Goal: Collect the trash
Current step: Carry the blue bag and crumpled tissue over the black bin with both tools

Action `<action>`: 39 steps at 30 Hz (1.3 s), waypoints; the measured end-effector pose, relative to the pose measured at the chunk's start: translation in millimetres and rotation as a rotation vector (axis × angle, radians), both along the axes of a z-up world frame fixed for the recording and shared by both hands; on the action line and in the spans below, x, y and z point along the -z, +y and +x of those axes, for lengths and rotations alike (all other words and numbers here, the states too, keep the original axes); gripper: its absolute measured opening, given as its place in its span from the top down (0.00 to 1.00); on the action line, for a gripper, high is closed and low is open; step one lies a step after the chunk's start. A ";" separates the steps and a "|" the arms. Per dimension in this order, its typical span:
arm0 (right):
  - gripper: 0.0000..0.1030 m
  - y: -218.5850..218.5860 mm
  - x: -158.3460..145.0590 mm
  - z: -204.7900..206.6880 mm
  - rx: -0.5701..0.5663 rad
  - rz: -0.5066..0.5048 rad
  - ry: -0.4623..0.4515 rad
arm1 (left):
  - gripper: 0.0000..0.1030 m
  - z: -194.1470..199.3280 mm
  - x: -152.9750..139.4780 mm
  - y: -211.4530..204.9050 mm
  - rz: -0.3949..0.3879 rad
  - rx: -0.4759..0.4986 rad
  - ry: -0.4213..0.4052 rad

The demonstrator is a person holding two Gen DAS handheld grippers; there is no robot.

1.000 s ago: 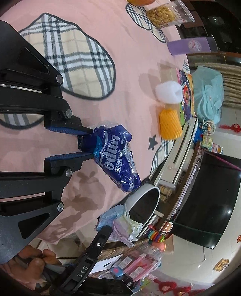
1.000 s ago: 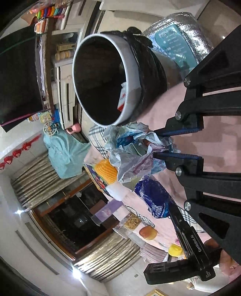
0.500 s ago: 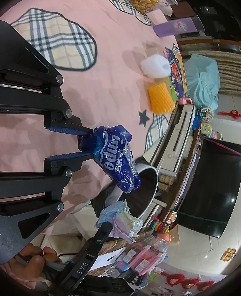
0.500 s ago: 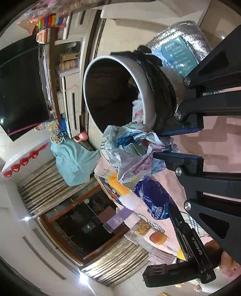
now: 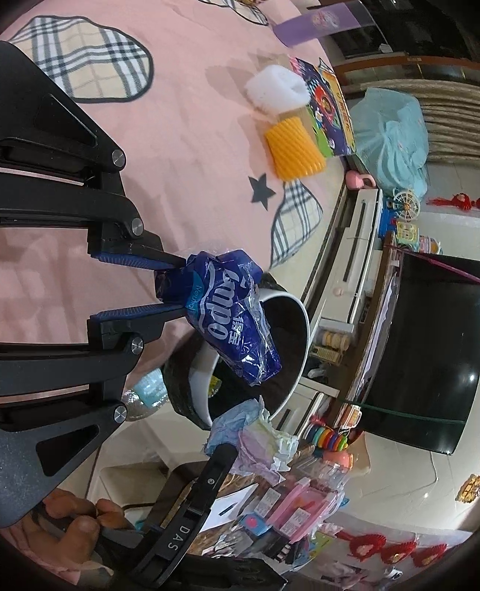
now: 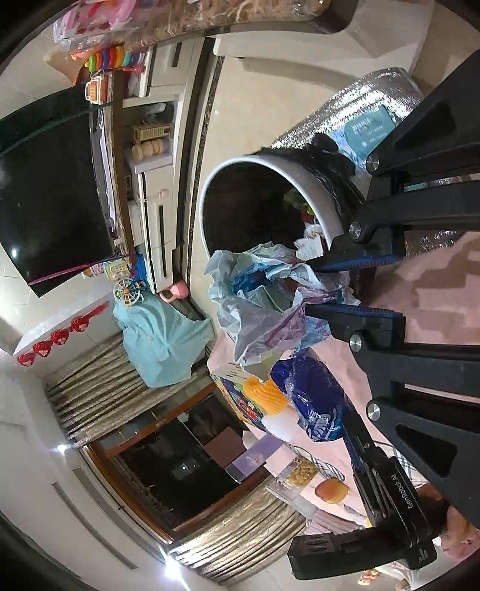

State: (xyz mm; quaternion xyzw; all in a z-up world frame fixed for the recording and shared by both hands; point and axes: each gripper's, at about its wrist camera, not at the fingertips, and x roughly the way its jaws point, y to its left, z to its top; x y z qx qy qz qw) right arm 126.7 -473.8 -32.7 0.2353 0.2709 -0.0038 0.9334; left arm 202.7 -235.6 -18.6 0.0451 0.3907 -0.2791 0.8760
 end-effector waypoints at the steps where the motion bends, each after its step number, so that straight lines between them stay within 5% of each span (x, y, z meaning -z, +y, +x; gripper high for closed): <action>1: 0.83 -2.1 0.2 1.0 0.002 -0.001 0.001 | 0.83 0.4 -0.2 -2.0 0.002 0.002 -0.001; 39: 0.81 -42.2 6.7 60.6 0.011 -0.093 0.146 | 0.83 50.4 -4.7 -87.8 0.108 0.091 -0.027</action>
